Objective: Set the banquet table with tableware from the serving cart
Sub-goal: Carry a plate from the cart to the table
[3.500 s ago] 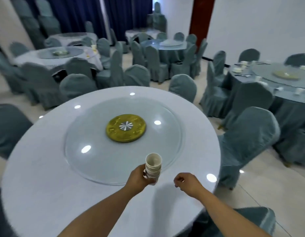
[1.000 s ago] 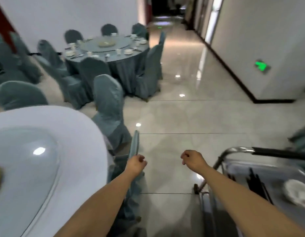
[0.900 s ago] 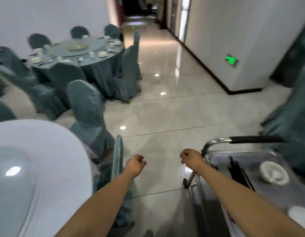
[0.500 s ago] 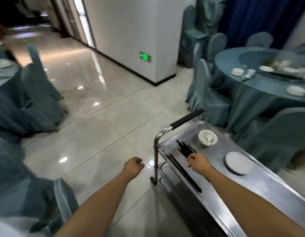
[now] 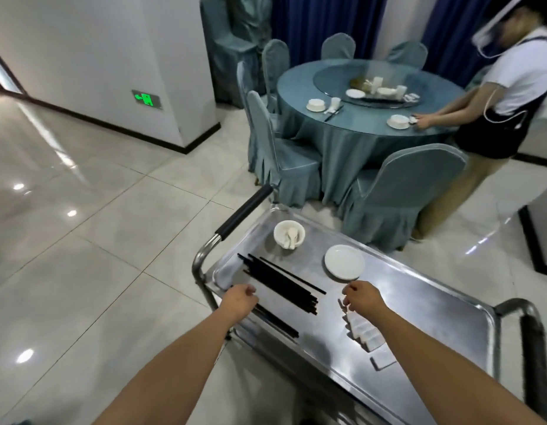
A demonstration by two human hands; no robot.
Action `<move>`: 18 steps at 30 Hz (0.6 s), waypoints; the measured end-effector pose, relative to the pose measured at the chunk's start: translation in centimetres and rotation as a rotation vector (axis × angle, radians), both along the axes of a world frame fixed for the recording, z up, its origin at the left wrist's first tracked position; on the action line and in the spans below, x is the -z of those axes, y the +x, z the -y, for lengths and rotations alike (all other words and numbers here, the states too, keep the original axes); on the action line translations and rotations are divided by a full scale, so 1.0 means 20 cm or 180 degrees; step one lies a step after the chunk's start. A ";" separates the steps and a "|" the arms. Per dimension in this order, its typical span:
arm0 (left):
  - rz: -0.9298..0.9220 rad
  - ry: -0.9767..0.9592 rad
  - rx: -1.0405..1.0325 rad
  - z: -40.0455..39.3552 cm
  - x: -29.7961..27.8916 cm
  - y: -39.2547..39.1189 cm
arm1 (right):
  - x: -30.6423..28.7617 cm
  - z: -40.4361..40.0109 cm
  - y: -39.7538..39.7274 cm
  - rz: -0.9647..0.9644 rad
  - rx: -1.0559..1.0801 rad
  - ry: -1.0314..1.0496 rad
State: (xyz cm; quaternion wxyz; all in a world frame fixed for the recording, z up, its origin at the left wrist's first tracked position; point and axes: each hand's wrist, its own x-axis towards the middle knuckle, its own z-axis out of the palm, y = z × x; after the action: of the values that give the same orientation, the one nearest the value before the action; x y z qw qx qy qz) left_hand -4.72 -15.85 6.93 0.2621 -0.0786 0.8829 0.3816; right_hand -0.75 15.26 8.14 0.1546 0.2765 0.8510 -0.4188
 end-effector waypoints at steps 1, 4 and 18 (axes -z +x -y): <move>0.0016 -0.0022 0.0048 -0.06 0.01 -0.05 | 0.02 -0.05 -0.03 0.0022 0.0026 -0.0028; 0.0053 -0.0099 0.0163 -0.20 0.05 -0.15 | 0.09 -0.17 -0.12 0.0120 0.0101 -0.0150; 0.0659 -0.0209 0.0154 -0.61 0.32 -0.42 | 0.56 -0.56 -0.52 0.0836 0.1090 -0.0869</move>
State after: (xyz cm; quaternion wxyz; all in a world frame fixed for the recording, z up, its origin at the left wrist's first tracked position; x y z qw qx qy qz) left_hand -13.12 -3.74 0.52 0.3583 -0.1048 0.8648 0.3359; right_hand -11.19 26.50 -3.04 0.2264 0.4452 0.7000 -0.5104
